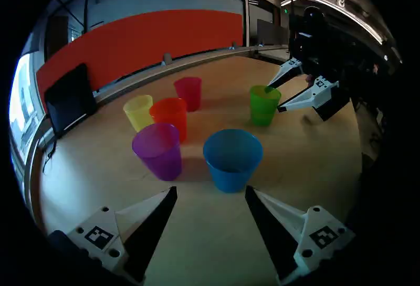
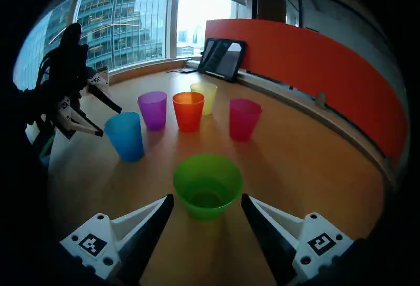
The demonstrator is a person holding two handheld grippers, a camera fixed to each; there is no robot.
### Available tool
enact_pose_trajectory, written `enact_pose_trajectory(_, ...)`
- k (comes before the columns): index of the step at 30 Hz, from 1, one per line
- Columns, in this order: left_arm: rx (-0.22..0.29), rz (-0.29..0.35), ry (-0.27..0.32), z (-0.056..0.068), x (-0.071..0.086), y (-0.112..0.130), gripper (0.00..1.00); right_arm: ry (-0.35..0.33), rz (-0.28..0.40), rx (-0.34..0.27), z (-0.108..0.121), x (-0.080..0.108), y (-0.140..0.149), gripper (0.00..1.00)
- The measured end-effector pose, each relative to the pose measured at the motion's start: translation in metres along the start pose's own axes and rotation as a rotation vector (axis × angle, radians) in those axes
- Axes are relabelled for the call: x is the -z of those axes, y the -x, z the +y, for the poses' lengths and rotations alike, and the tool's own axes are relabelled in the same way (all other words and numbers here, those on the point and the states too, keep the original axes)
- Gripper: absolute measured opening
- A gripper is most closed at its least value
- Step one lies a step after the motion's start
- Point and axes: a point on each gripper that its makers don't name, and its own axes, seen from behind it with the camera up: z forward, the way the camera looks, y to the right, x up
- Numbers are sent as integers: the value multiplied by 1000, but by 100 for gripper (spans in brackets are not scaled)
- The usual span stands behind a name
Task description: Pour water
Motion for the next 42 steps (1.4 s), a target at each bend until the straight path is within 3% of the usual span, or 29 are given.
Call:
enact_pose_trajectory(9, 32, 11, -75, -22, 16, 4, 97, 45, 13, -17, 3, 19, 6, 100)
enact_pose_trajectory(20, 96, 72, -185, -46, 33, 2, 97, 121, 56, -50, 7, 43, 6, 100)
enact_pose_trajectory(30, 160, 145, -300, -74, 46, 0, 97, 204, 119, -91, 20, 62, -3, 100)
enact_pose_trajectory(36, 201, 228, -380, -94, 57, -9, 97, 264, 179, -127, 30, 73, -12, 100)
enact_pose_trajectory(42, 212, 281, -457, -110, 66, -16, 97, 340, 236, -145, 41, 81, -21, 100)
